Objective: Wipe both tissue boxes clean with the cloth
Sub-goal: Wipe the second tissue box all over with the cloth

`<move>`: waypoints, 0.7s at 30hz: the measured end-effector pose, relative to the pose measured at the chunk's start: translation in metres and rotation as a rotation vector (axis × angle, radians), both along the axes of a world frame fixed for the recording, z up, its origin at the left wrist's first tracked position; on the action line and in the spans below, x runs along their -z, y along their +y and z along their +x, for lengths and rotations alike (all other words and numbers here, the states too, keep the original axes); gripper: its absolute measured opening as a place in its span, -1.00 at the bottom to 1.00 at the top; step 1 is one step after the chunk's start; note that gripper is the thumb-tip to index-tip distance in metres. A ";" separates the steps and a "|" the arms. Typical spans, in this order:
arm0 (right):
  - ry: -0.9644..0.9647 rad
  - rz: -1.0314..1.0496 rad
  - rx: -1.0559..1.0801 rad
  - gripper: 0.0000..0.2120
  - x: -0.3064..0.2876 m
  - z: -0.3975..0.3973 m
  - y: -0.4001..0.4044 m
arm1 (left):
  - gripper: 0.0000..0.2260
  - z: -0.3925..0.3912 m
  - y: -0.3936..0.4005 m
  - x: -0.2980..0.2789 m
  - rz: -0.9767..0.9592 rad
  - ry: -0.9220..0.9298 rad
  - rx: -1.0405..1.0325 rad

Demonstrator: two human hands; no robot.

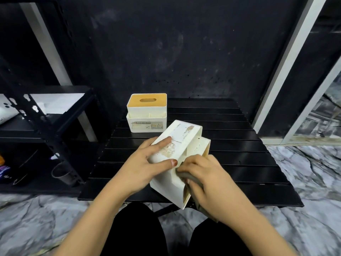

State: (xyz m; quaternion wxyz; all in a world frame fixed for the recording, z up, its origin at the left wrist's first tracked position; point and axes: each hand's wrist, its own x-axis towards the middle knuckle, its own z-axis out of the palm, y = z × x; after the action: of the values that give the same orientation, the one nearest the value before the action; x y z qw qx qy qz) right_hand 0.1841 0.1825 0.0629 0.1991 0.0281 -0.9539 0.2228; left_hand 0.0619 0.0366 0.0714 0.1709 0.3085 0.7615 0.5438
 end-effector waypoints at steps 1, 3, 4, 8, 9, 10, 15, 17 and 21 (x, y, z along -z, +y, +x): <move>0.000 0.000 -0.023 -0.74 0.001 0.005 -0.004 | -0.51 0.001 0.001 0.002 0.016 0.005 -0.008; -0.007 -0.018 -0.045 -0.73 0.000 0.009 0.000 | -0.50 0.003 0.001 0.004 0.038 0.031 -0.034; -0.006 -0.031 -0.028 -0.71 -0.002 0.008 0.006 | -0.50 0.004 0.002 0.005 0.044 0.033 -0.045; -0.047 -0.067 0.106 -0.71 -0.005 -0.008 0.029 | -0.54 0.003 0.004 0.003 0.042 0.013 -0.062; -0.032 -0.050 0.095 -0.70 -0.004 -0.008 0.026 | -0.56 0.003 0.005 0.003 0.047 0.009 -0.066; -0.017 -0.026 0.063 -0.70 -0.003 -0.007 0.021 | -0.57 0.004 0.005 0.003 0.060 0.006 -0.074; -0.039 -0.062 -0.049 -0.67 -0.002 0.006 0.004 | -0.61 0.008 0.011 0.005 0.107 0.014 -0.139; -0.056 -0.104 -0.058 -0.68 -0.004 0.004 0.013 | -0.61 0.006 0.012 0.004 0.110 -0.001 -0.129; -0.087 -0.106 0.050 -0.69 -0.006 -0.010 0.044 | -0.60 0.003 0.011 0.001 0.091 -0.036 -0.094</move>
State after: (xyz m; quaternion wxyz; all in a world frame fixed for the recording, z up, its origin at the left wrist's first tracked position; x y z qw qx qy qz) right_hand 0.1740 0.2266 0.0688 0.1641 -0.0159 -0.9489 0.2691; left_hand 0.0645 0.0477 0.0700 0.1447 0.2701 0.7463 0.5909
